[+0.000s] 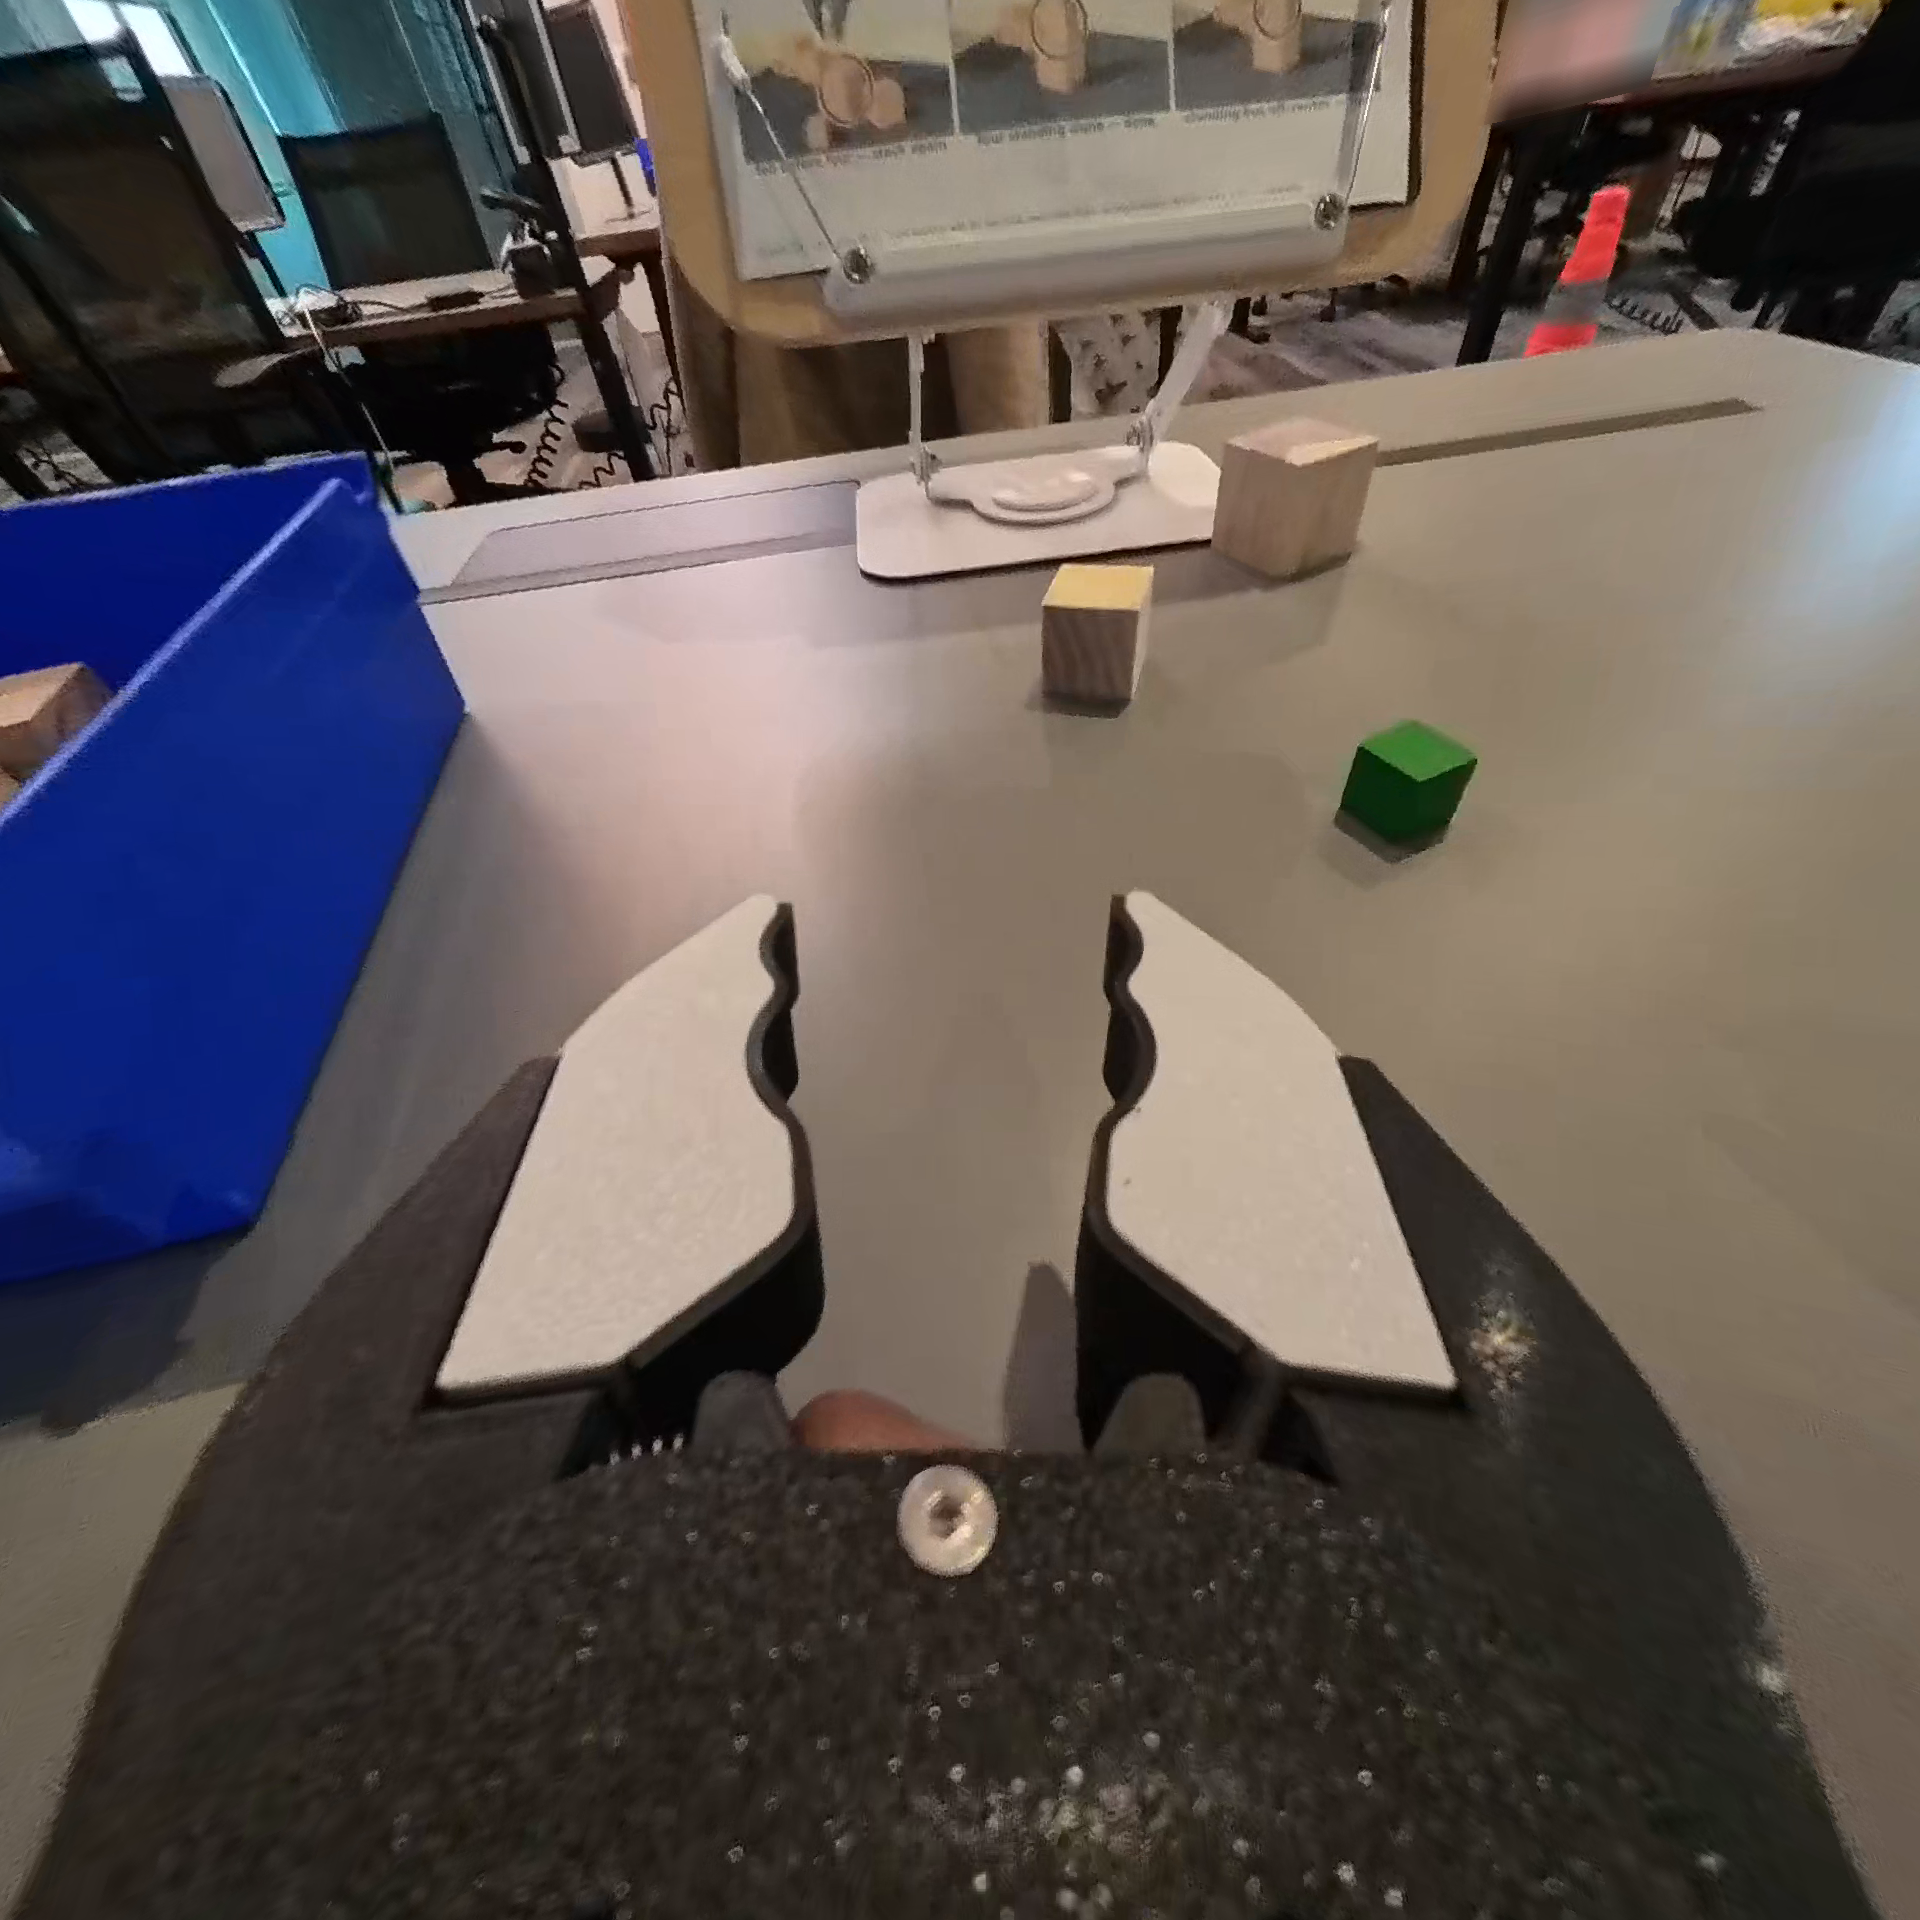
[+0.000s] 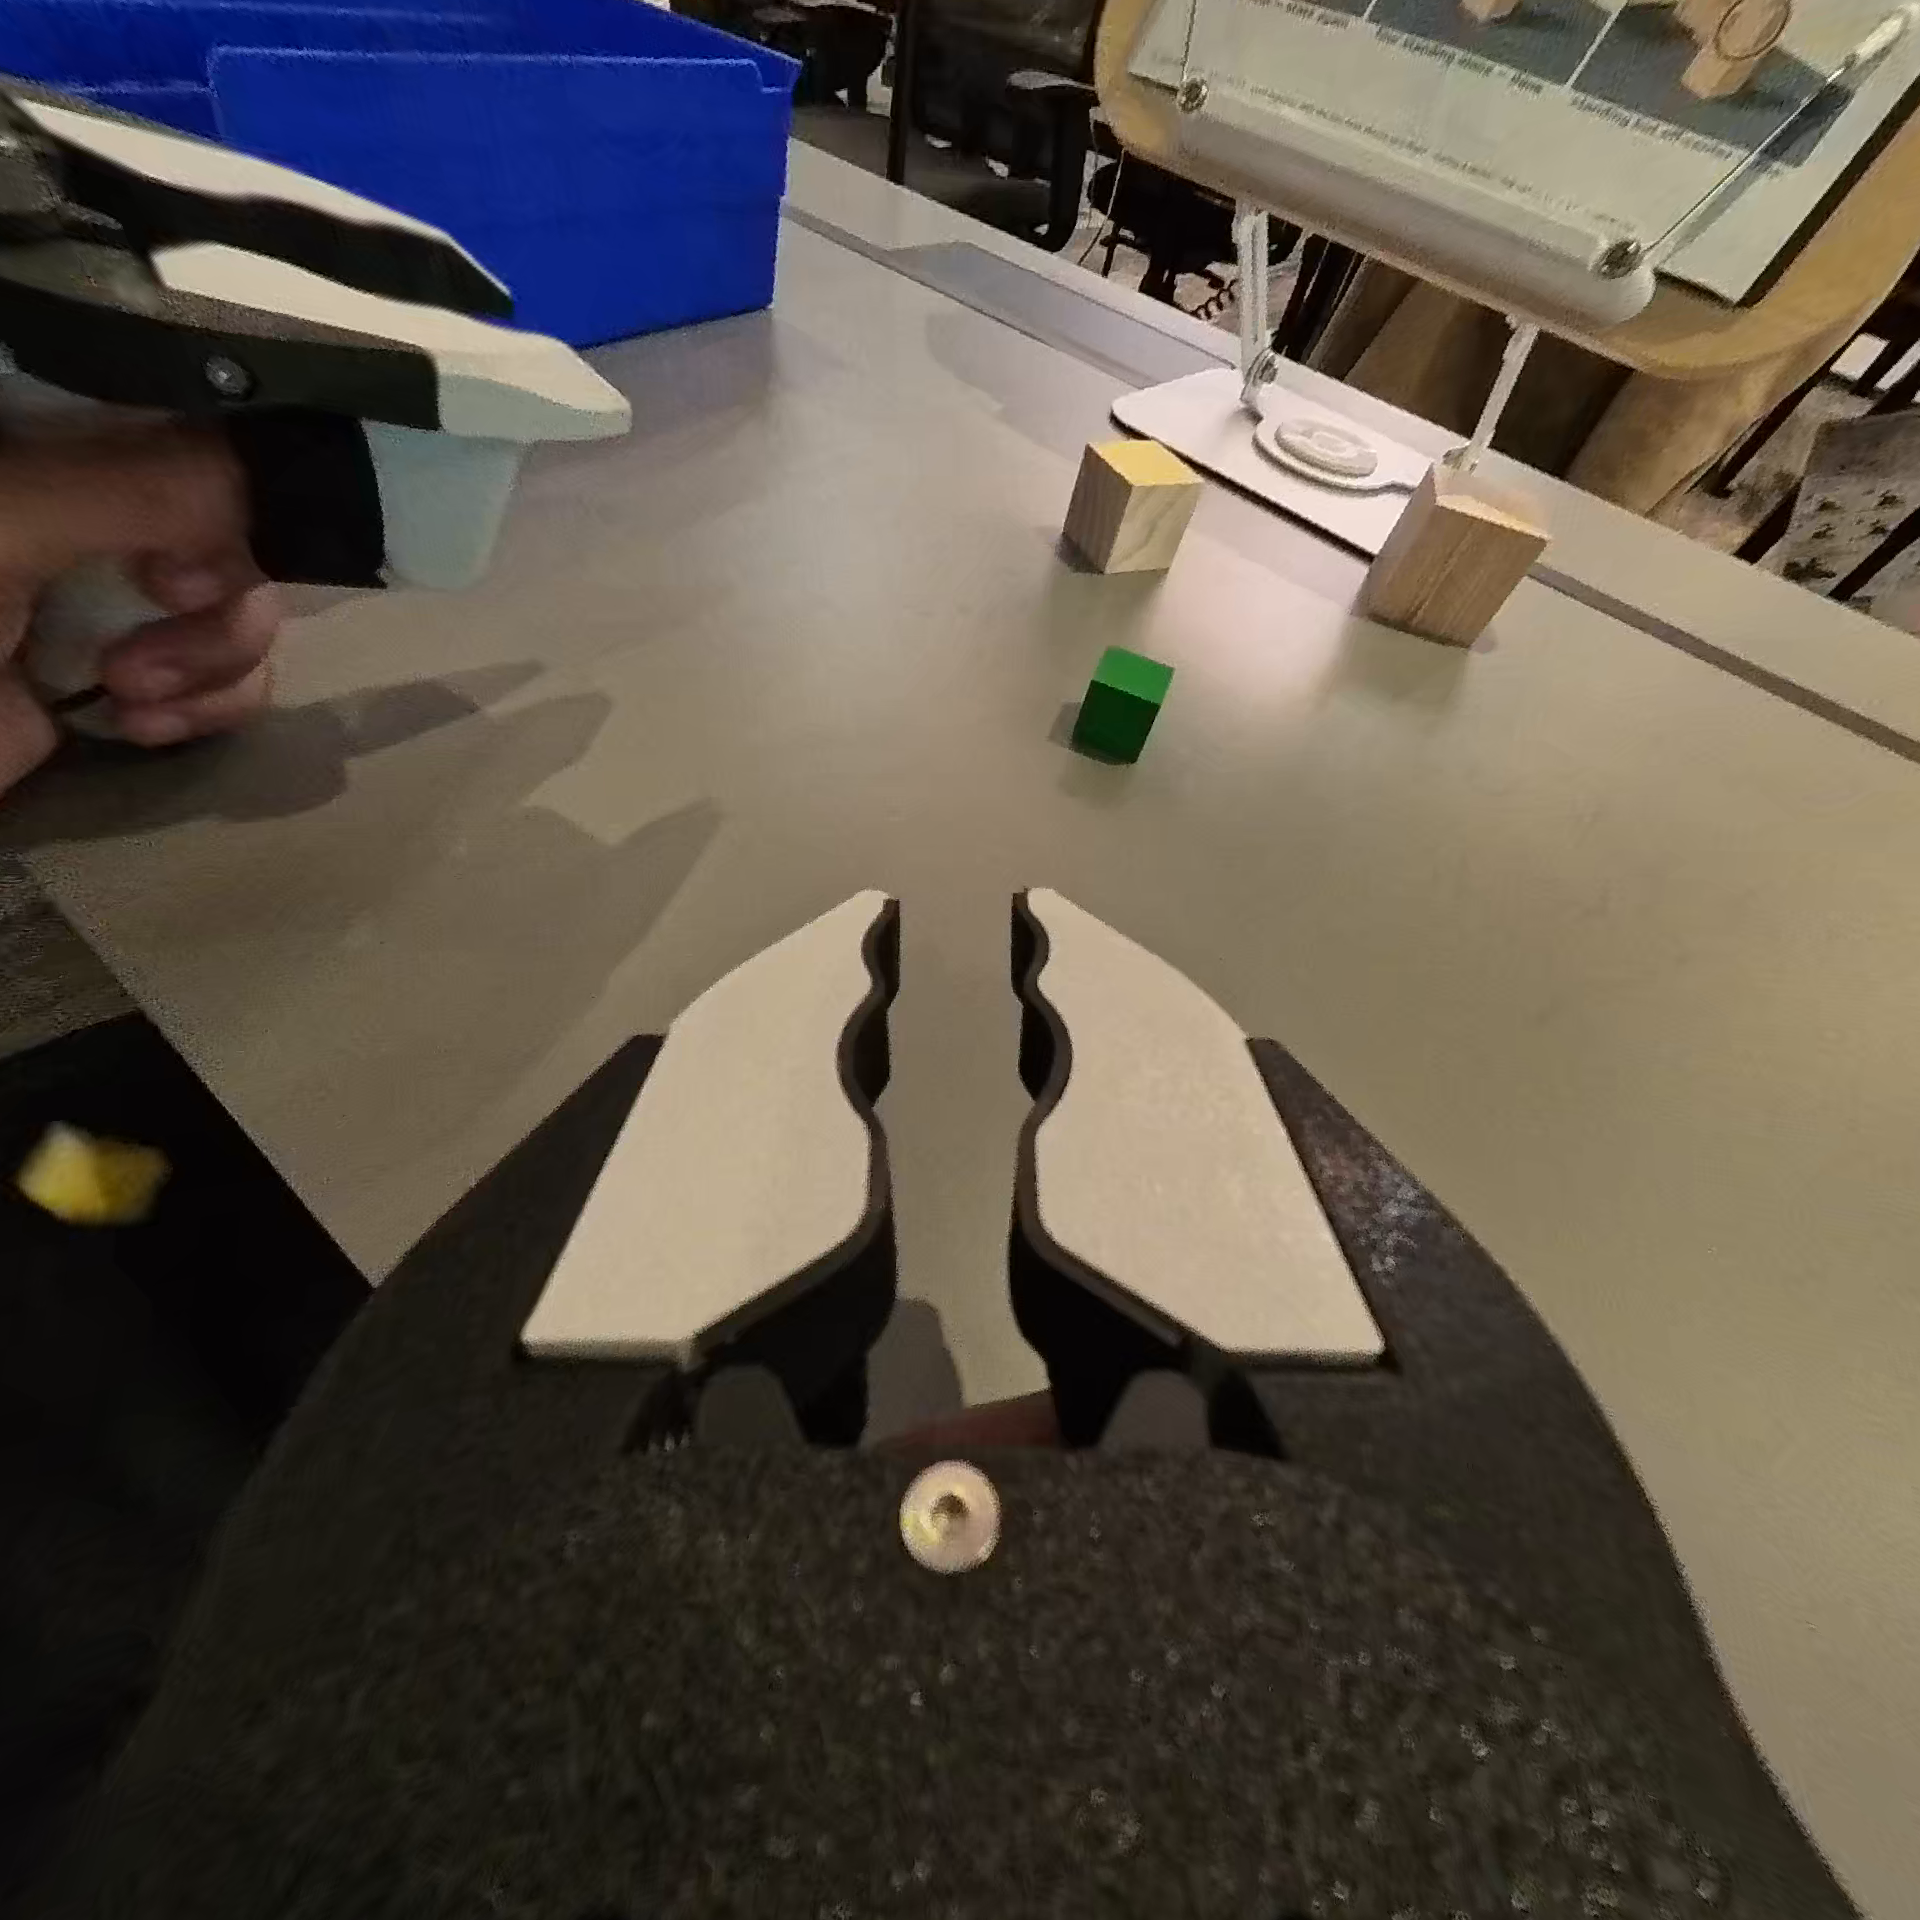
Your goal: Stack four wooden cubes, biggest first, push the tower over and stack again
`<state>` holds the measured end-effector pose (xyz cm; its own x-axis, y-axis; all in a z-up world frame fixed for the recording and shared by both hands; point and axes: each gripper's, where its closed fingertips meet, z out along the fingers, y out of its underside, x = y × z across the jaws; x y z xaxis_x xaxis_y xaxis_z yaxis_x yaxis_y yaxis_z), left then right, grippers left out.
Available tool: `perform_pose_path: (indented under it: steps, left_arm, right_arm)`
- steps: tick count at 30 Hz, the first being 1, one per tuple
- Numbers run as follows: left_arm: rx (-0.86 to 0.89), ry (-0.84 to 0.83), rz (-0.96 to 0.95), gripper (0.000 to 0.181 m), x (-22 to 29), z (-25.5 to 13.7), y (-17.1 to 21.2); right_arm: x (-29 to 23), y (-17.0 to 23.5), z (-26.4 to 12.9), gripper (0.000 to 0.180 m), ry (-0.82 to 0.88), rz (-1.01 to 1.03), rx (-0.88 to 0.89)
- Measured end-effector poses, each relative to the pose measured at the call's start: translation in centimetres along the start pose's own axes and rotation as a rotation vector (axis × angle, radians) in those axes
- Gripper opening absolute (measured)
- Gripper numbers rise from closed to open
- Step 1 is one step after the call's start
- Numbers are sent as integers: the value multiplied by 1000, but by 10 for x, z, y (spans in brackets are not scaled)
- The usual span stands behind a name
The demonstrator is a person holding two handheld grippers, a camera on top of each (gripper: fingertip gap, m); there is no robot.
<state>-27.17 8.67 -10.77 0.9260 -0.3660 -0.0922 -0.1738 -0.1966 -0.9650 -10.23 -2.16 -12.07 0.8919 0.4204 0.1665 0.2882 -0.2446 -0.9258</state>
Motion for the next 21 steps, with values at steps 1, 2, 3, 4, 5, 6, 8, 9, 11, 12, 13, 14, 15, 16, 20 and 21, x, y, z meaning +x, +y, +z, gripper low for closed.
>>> perform_pose_path:
  steps: [1,2,3,4,5,6,8,9,11,12,13,14,15,16,20,21]
  left_arm:
    - [-14,13,-1,57,2,2,1]
    - [-27,32,-2,57,4,4,3]
    - [-42,49,-4,57,6,6,4]
    - [-51,62,-10,57,7,7,6]
    - [-58,74,-15,57,8,7,6]
    - [-62,79,-22,57,8,8,7]
    - [-57,88,-26,54,8,8,6]
    - [-54,94,-17,53,10,8,6]
    - [-47,86,6,54,12,7,5]
    - [-39,86,17,54,13,6,4]
    - [-32,84,27,54,13,5,3]
    - [-23,79,35,54,14,5,2]
    - [-19,77,42,53,14,4,2]
    - [-20,75,47,53,15,4,2]
    - [-28,69,37,55,13,5,3]
    - [-30,73,32,55,13,5,3]
  right_arm:
    - [2,1,-2,20,7,-6,1]
    - [4,1,-3,20,14,-5,1]
    - [5,2,-4,19,10,6,0]
    - [6,4,-5,19,3,23,-3]
    - [7,5,-7,19,2,37,-4]
    - [9,5,-8,19,2,46,1]
    - [13,6,-11,18,11,45,-1]
    - [14,7,-12,18,16,44,-2]
    - [15,8,-14,18,17,55,-6]
    - [14,8,-16,18,15,58,-4]
    - [14,8,-17,18,16,54,-7]
    - [14,9,-18,18,25,43,-10]
    - [15,8,-19,18,34,34,-8]
    - [15,8,-20,18,37,32,-8]
    - [16,6,-23,18,38,44,-5]
    - [16,6,-23,18,40,43,-4]
